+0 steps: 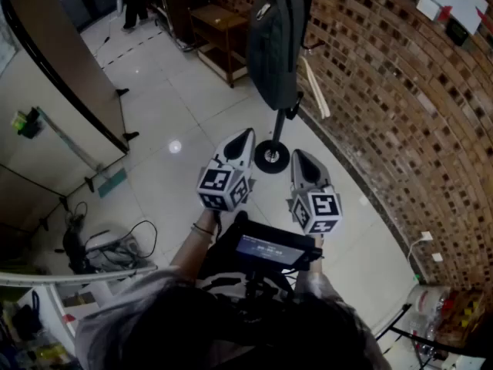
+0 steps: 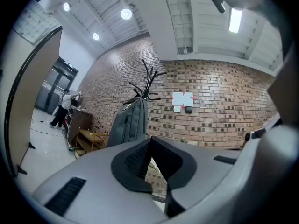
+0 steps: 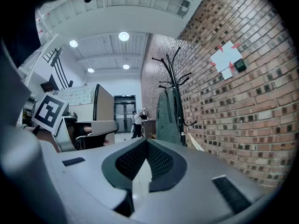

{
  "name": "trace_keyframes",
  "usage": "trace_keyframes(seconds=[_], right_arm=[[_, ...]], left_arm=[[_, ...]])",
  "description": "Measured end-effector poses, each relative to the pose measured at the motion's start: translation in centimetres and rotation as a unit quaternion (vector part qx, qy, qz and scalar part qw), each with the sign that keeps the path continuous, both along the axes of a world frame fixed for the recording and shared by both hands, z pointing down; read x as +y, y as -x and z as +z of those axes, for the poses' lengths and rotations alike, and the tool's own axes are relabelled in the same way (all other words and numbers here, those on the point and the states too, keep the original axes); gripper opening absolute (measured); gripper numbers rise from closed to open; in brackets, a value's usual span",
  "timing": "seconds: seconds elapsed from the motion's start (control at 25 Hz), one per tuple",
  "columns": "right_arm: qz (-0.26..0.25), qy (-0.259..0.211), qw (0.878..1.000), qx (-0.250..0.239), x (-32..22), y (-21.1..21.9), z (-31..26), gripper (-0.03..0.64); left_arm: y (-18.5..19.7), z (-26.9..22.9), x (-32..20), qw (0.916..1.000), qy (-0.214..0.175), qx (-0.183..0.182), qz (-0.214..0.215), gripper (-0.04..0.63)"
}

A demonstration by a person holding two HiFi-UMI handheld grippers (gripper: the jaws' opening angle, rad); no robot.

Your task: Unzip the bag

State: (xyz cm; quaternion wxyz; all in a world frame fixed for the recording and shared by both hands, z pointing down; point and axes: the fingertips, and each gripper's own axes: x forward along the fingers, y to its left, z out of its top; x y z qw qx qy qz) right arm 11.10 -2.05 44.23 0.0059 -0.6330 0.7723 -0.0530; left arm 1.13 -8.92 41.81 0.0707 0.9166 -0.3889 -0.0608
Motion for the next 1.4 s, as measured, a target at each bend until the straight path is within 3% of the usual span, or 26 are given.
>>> trace_keyframes(seconds=[0.36,0.64,0.96,1.12,1.32,1.4], right_arm=[[-0.01,-0.042,0.998,0.041,-8.1,-0.5,-4.4,0.002],[-0.009,-0.073,0.993,0.087,-14.9,-2.5,-8.9,0.002],[0.024,-0.092,0.982,0.165,-21.1,-4.5,-13.2,0.003],[0.014,-0.111,0.972,0.205,-23.3,-4.7,-15.2,0.013],[0.001,-0.119,0.953,0.277,-26.1,-4.4,-17.8,0.035],[-0.004,-0.113,0.94,0.321,-26.9,-4.2,-18.2,0.058]], left_arm=[[-1.0,-2.4,-7.8,0.9991,-0.039,0.003,0.016,0.008],[-2.3,-3.6,-13.7,0.9981,-0.028,0.03,0.045,0.008],[-3.2,-2.7,-18.4,0.9968,-0.014,0.028,0.074,0.008],[-3.3,-2.8,-19.7,0.9964,-0.001,0.043,0.073,0.008],[-3.3,-2.4,-21.0,0.9972,0.006,0.043,0.06,0.008],[-3.4,-2.1,-21.5,0.9975,0.005,0.044,0.054,0.008]])
